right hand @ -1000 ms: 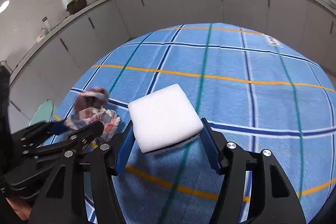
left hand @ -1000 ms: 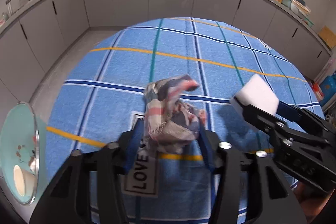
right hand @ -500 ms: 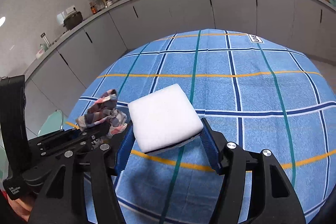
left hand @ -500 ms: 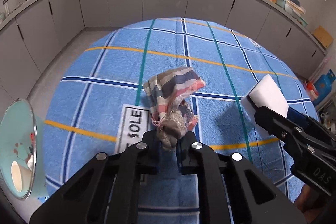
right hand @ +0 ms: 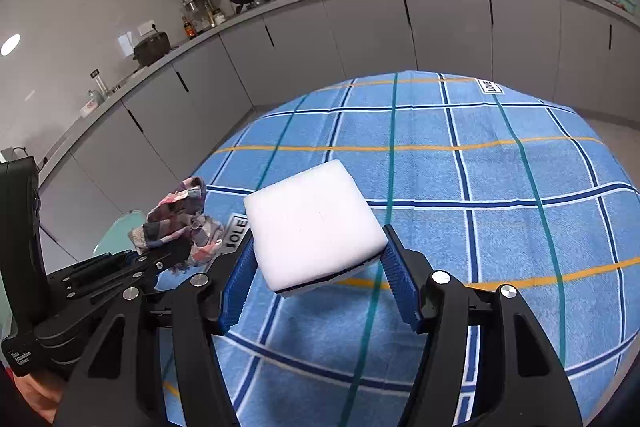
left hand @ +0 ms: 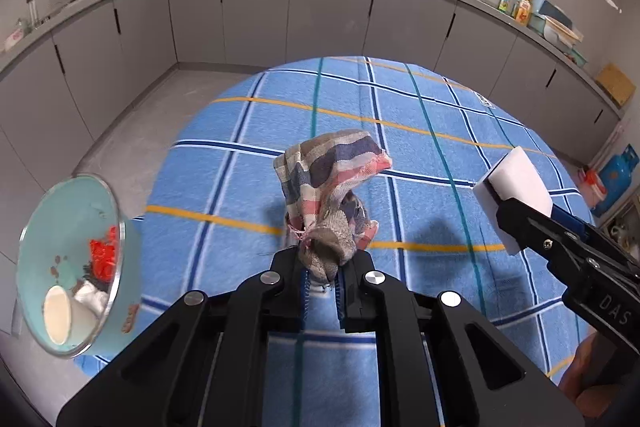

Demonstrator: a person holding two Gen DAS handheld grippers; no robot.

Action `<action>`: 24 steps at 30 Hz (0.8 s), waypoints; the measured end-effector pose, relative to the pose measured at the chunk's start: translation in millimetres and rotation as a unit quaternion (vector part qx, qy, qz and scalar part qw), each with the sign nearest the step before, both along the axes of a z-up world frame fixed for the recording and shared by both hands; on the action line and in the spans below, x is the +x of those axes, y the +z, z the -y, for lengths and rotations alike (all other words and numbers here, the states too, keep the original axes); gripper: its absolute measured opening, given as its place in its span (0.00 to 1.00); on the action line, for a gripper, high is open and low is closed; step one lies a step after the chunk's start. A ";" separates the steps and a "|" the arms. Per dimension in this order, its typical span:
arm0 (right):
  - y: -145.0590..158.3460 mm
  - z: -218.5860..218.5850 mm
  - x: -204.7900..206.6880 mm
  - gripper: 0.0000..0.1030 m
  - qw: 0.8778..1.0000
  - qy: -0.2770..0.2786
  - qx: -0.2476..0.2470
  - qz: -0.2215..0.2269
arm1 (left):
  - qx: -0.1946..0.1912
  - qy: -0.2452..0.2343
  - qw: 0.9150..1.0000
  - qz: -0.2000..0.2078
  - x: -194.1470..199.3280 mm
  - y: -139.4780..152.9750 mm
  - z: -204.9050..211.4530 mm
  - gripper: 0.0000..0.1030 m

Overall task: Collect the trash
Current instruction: 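Lift the cloth and sponge and carry them over the teal bucket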

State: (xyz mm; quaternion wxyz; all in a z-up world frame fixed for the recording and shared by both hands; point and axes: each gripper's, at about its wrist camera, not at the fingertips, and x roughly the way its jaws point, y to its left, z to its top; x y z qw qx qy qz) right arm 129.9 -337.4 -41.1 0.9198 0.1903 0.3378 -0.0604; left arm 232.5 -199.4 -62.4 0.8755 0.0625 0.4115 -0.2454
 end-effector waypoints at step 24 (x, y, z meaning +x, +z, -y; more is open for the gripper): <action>11.5 -75.2 1.1 0.59 0.999 0.050 0.007 0.013 | 0.005 0.066 0.998 0.023 -26.5 16.9 -90.3 0.10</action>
